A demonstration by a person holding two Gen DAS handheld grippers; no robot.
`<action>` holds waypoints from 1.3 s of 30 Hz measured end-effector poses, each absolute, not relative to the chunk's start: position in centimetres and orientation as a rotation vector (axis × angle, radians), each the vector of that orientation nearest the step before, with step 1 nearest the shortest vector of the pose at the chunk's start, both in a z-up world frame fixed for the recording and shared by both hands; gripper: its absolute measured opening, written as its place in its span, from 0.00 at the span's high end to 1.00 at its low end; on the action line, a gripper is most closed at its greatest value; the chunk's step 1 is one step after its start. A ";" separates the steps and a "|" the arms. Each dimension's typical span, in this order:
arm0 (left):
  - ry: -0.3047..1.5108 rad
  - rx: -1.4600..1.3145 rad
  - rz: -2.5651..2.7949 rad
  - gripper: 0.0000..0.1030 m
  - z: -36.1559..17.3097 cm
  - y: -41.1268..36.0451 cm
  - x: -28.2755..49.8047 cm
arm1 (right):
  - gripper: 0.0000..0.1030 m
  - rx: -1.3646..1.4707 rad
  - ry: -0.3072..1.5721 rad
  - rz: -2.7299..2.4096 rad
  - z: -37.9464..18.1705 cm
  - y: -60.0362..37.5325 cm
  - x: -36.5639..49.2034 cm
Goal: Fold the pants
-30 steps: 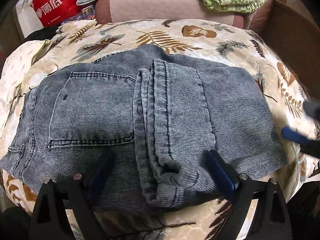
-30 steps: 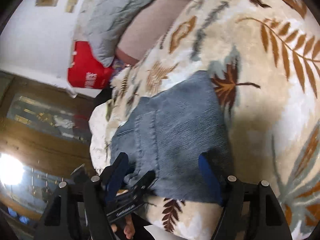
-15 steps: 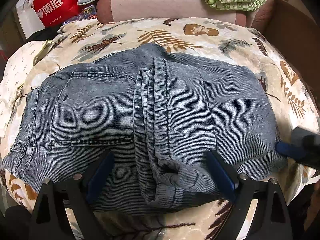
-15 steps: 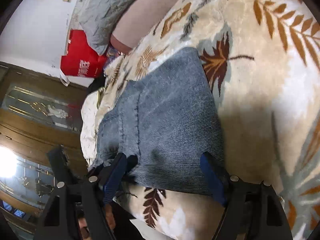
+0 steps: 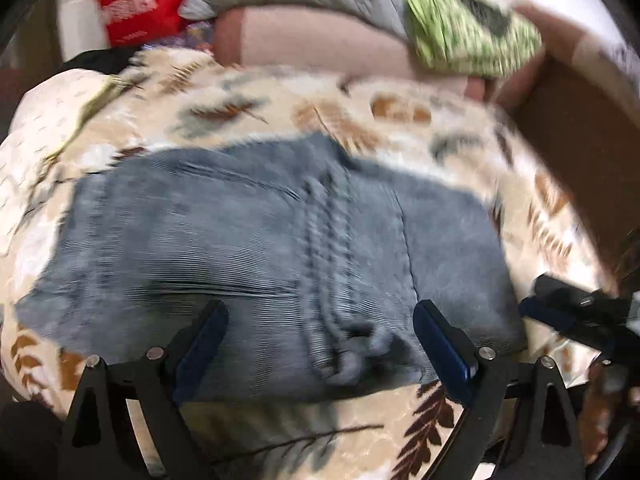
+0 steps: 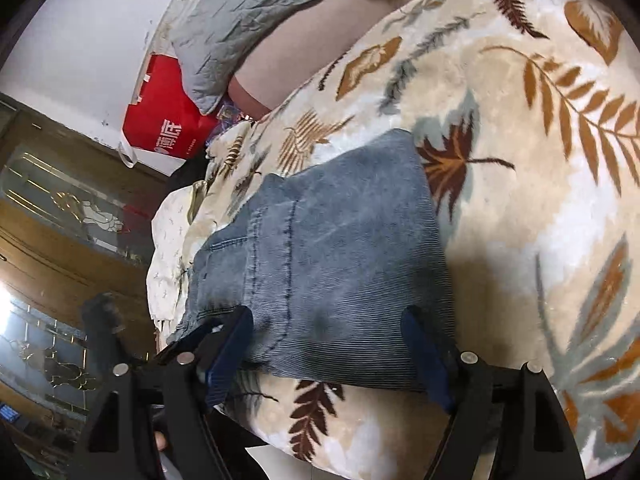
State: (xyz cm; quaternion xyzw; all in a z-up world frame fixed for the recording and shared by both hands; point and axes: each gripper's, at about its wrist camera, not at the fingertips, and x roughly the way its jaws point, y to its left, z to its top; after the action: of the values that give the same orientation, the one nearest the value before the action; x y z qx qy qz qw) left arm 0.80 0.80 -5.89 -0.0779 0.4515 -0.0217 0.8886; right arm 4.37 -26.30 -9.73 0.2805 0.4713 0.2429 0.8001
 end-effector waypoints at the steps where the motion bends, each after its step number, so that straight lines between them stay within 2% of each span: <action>1: 0.909 -0.198 -0.033 0.09 -5.2 2.2 -0.1 | 0.23 0.585 1.007 0.528 -9.5 -25.6 4.4; 8: 0.833 -0.634 0.176 0.09 -6.1 14.6 -4.7 | 0.23 0.491 1.023 0.643 -7.5 -18.8 4.9; 12: 0.829 -0.786 0.247 0.09 -7.9 18.5 -5.9 | 0.23 0.437 1.066 0.703 -7.6 -14.2 5.5; 18: 0.903 -0.974 0.216 0.09 -11.2 21.2 -4.3 | 0.23 0.372 1.123 0.728 -8.2 -9.2 6.6; 23: 0.879 -1.018 0.198 0.09 -11.1 22.4 -2.4 | 0.23 0.383 1.163 0.756 -8.1 -6.3 8.2; 29: 0.833 -1.184 0.149 0.10 -12.0 24.1 -2.7 | 0.23 0.332 1.296 0.695 -11.0 -3.4 10.1; 31: 0.836 -1.182 0.152 0.20 -11.9 24.2 -2.3 | 0.20 0.328 1.288 0.698 -10.9 -3.2 10.0; 32: 0.842 -1.156 0.156 0.45 -11.7 24.2 -2.1 | 0.20 0.323 1.291 0.695 -10.8 -3.1 10.0; 33: 0.865 -1.126 0.164 0.76 -11.7 24.1 -1.8 | 0.20 0.321 1.293 0.695 -10.8 -3.0 10.0; 34: 0.892 -1.107 0.178 0.80 -11.9 24.1 -1.5 | 0.20 0.324 1.292 0.693 -10.6 -3.1 10.1; 39: 0.899 -1.104 0.191 0.79 -12.4 24.0 -1.4 | 0.20 0.422 1.248 0.726 -8.7 -3.3 10.6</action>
State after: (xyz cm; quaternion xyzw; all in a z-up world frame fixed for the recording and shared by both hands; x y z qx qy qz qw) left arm -1.42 24.05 -12.42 -0.5057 0.4119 0.0873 0.7530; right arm 10.62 -3.30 -8.66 0.1916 0.5669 0.3296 0.7303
